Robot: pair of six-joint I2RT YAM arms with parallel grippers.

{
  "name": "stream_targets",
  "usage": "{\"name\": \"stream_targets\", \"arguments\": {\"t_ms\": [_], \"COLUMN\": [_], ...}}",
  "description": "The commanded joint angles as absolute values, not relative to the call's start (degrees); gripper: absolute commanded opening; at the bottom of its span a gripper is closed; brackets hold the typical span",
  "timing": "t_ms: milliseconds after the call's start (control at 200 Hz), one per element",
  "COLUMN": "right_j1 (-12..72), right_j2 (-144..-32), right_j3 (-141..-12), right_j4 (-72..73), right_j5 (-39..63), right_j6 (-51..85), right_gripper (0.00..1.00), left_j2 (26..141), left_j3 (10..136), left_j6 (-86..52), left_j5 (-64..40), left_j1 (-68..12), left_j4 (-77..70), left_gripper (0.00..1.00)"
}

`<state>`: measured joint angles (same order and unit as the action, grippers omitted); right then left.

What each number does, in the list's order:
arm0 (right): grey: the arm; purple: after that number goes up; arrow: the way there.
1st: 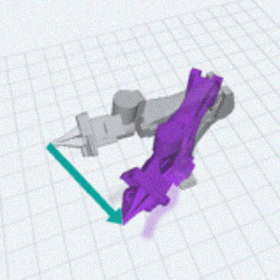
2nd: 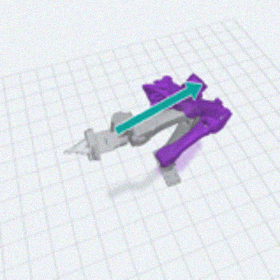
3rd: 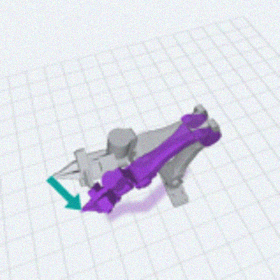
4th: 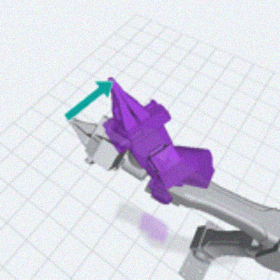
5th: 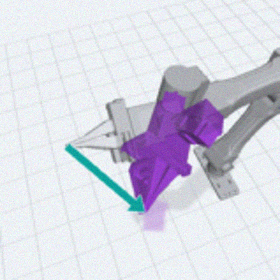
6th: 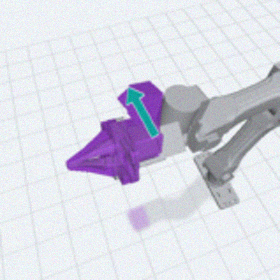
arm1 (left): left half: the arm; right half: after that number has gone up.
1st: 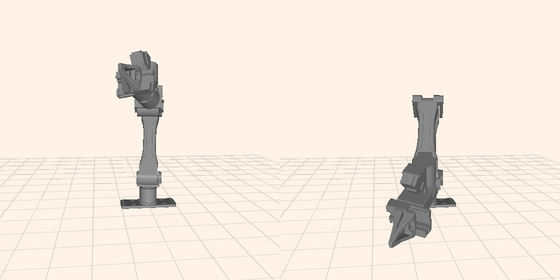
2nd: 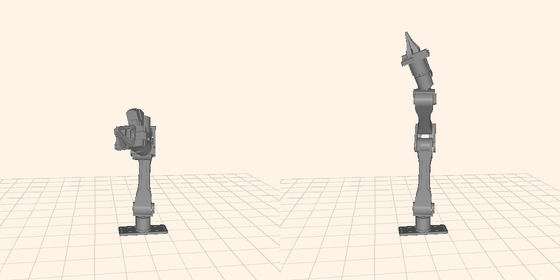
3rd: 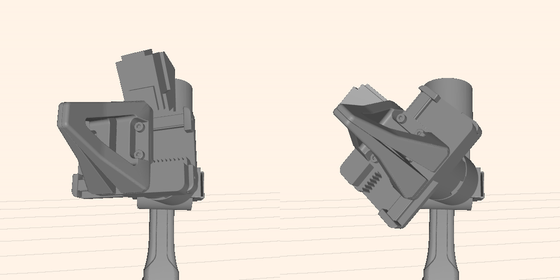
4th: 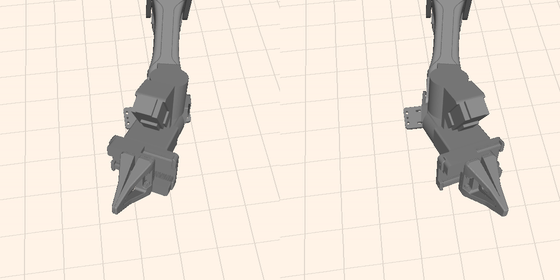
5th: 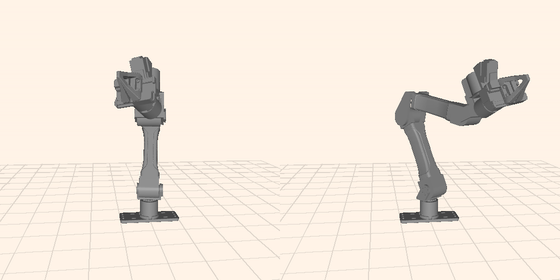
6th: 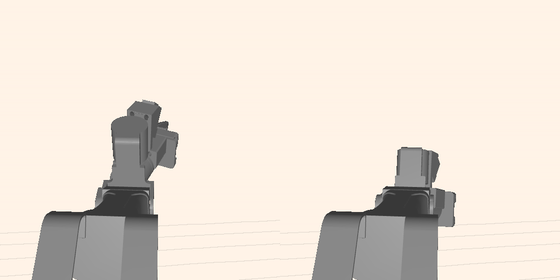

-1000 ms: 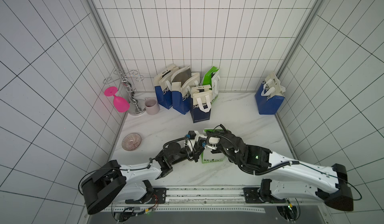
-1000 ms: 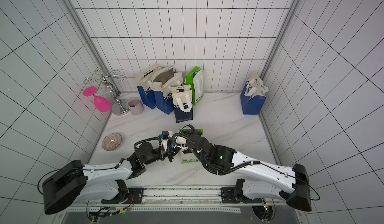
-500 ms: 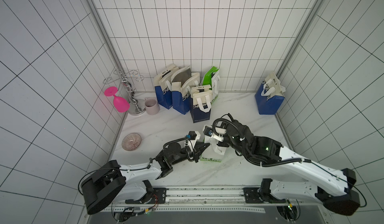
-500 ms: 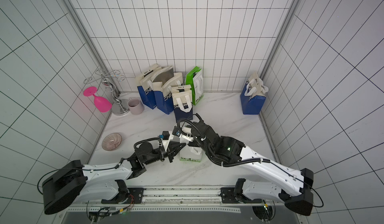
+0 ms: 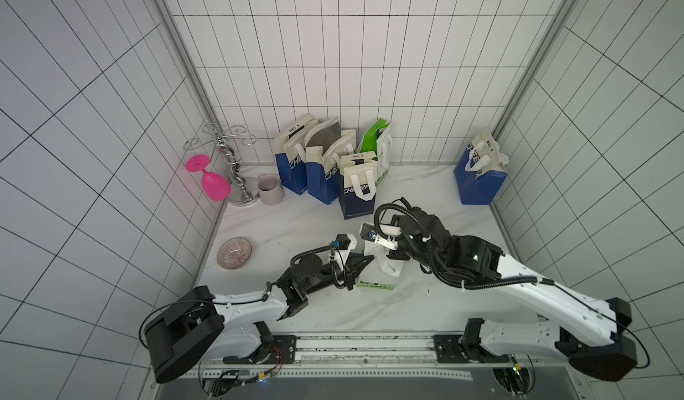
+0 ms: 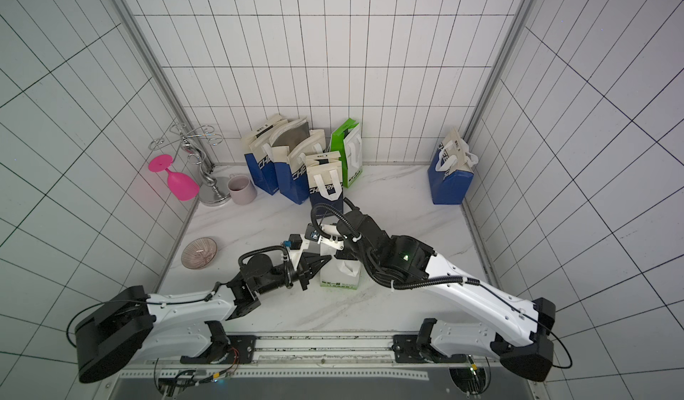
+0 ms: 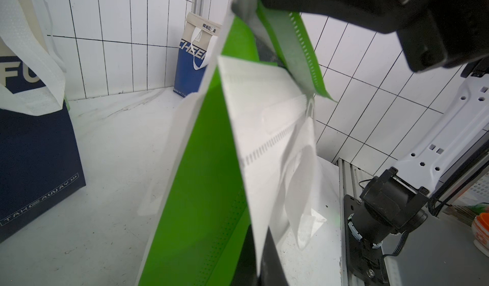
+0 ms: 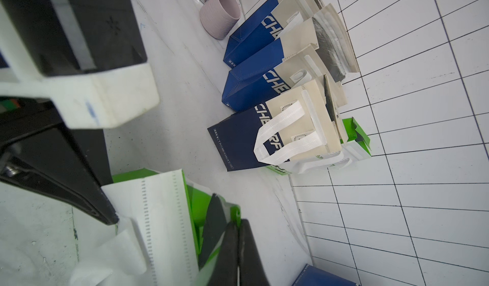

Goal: Open the takeout bag
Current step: Open the takeout bag at the center of the board.

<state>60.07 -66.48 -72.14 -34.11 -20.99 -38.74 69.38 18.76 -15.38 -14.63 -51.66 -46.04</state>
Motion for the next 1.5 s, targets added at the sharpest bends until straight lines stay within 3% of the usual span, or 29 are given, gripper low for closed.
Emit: {"name": "stream_targets", "arguments": {"t_ms": [0,890,1139,1494], "right_j1": [59.2,57.8,57.8,58.4], "right_j2": [-67.1,-67.0,-63.3,-53.7], "right_j3": [-80.1,-80.1,-75.6,-67.2], "right_j4": [-36.7,-42.3,-42.3,-44.6], "right_j5": [-21.6,-16.4,-15.4,-12.6], "right_j6": [-39.7,-38.8,-34.7,-28.5], "right_gripper": [0.00,0.00,0.29,0.39], "left_j2": [68.7,68.8,68.6,68.7], "left_j3": [19.9,20.1,20.1,20.2], "left_j6": [-14.7,-14.3,-14.3,-14.2], "left_j5": [-14.7,-14.7,-14.8,-14.7], "left_j1": [-51.7,-51.8,-51.8,-51.9], "left_j4": [-46.5,-46.2,-46.0,-45.7], "left_gripper": [0.00,0.00,0.00,0.00]}}
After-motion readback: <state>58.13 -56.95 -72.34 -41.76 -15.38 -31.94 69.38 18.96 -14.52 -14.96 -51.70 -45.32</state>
